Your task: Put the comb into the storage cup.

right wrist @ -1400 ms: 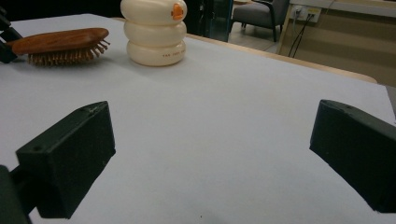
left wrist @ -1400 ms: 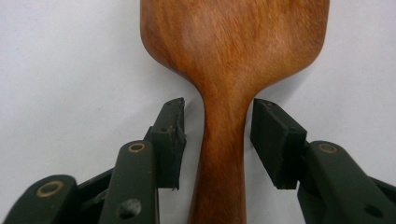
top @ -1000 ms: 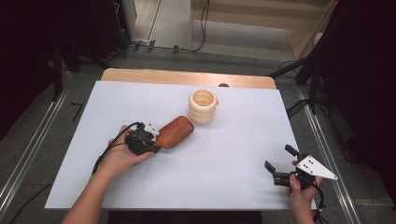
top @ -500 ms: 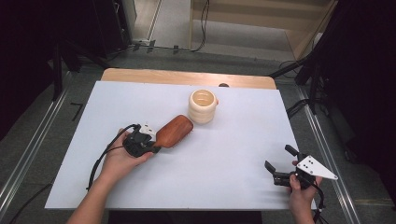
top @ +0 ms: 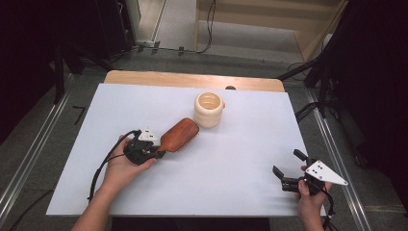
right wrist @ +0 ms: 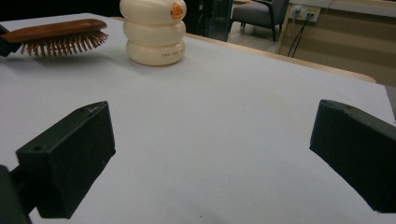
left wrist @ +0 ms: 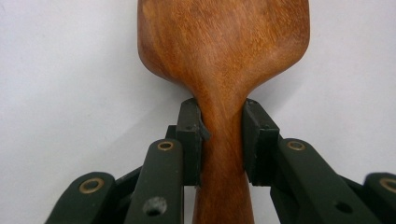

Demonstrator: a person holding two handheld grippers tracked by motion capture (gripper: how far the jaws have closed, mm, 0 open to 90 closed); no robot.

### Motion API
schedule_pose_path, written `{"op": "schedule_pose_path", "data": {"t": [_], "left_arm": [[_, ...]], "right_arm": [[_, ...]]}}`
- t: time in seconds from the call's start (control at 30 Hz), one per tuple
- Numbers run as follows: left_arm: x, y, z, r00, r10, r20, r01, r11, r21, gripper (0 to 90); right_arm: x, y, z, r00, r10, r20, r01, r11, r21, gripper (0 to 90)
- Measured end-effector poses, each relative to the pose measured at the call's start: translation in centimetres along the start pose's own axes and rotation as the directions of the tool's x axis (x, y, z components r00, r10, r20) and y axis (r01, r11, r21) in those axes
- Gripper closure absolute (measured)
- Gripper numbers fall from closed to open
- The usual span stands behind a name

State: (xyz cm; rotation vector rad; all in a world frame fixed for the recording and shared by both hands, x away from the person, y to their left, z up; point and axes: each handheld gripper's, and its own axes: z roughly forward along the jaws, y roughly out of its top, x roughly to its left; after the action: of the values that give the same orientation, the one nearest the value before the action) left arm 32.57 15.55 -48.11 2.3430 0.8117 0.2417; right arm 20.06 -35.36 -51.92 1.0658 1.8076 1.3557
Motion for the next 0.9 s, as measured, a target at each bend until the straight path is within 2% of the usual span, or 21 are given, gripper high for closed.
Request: {"op": "schedule_pose_path", "data": {"t": [0.07, 0.17, 0.2, 0.3, 0.47, 0.5, 0.6, 0.7, 0.73, 0.77, 0.87, 0.9], "left_arm": [[-0.1, 0.0, -0.1, 1.0000, 0.000, 0.000, 0.000, 0.9999, -0.011, 71.9], [-0.3, 0.0, -0.6, 1.0000, -0.007, -0.005, 0.007, 0.9983, -0.058, 71.9], [-0.3, 0.0, -0.6, 1.0000, -0.007, -0.005, 0.007, 0.9983, -0.058, 71.9], [-0.7, 0.2, -1.0, 0.9997, -0.024, -0.006, 0.024, 0.9936, -0.110, 71.9], [-1.1, 0.3, -1.6, 0.9997, -0.017, -0.019, 0.014, 0.9880, -0.154, 71.8], [-1.3, 0.3, -1.8, 0.9995, -0.025, -0.018, 0.021, 0.9838, -0.178, 71.8], [-1.5, 0.3, -2.0, 0.9994, -0.028, -0.018, 0.024, 0.9806, -0.195, 71.9], [-1.9, 0.2, -2.5, 0.9992, -0.039, -0.012, 0.035, 0.9710, -0.237, 71.8], [-1.9, 0.2, -2.5, 0.9992, -0.039, -0.012, 0.035, 0.9710, -0.237, 71.8], [-2.2, 0.2, -2.6, 0.9987, -0.051, -0.011, 0.046, 0.9642, -0.261, 71.9], [-2.5, 0.3, -2.7, 0.9984, -0.055, -0.011, 0.050, 0.9600, -0.275, 71.8], [-2.7, 0.3, -2.8, 0.9984, -0.054, -0.016, 0.047, 0.9563, -0.289, 71.9]], "right_arm": [[0.0, 0.0, 0.0, 1.0000, 0.001, 0.000, -0.001, 1.000, 0.001, 0.0], [0.0, 0.0, 0.0, 1.0000, -0.001, 0.000, 0.001, 1.000, 0.003, 0.0], [0.0, 0.0, 0.0, 1.0000, -0.001, 0.000, 0.001, 1.000, 0.003, 0.0], [0.0, 0.0, 0.0, 1.0000, -0.001, 0.000, 0.001, 1.000, 0.003, 0.0], [0.0, 0.0, 0.0, 1.0000, -0.001, 0.001, 0.001, 1.000, 0.003, 0.0], [0.0, 0.0, 0.0, 1.0000, 0.000, 0.000, 0.000, 1.000, 0.003, 0.0], [0.0, 0.0, 0.0, 1.0000, -0.002, 0.000, 0.002, 1.000, 0.003, 0.0], [0.0, 0.0, 0.0, 1.0000, -0.002, 0.001, 0.002, 1.000, 0.003, 0.0], [0.0, 0.0, 0.0, 1.0000, -0.002, 0.000, 0.002, 1.000, 0.004, 0.0], [0.1, 0.0, 0.0, 1.0000, 0.002, 0.000, -0.002, 1.000, 0.006, 0.0], [0.1, 0.0, 0.0, 1.0000, -0.002, 0.002, 0.002, 1.000, 0.005, 0.0], [0.1, 0.0, 0.0, 1.0000, -0.001, 0.003, 0.001, 1.000, 0.005, 0.0]]}}
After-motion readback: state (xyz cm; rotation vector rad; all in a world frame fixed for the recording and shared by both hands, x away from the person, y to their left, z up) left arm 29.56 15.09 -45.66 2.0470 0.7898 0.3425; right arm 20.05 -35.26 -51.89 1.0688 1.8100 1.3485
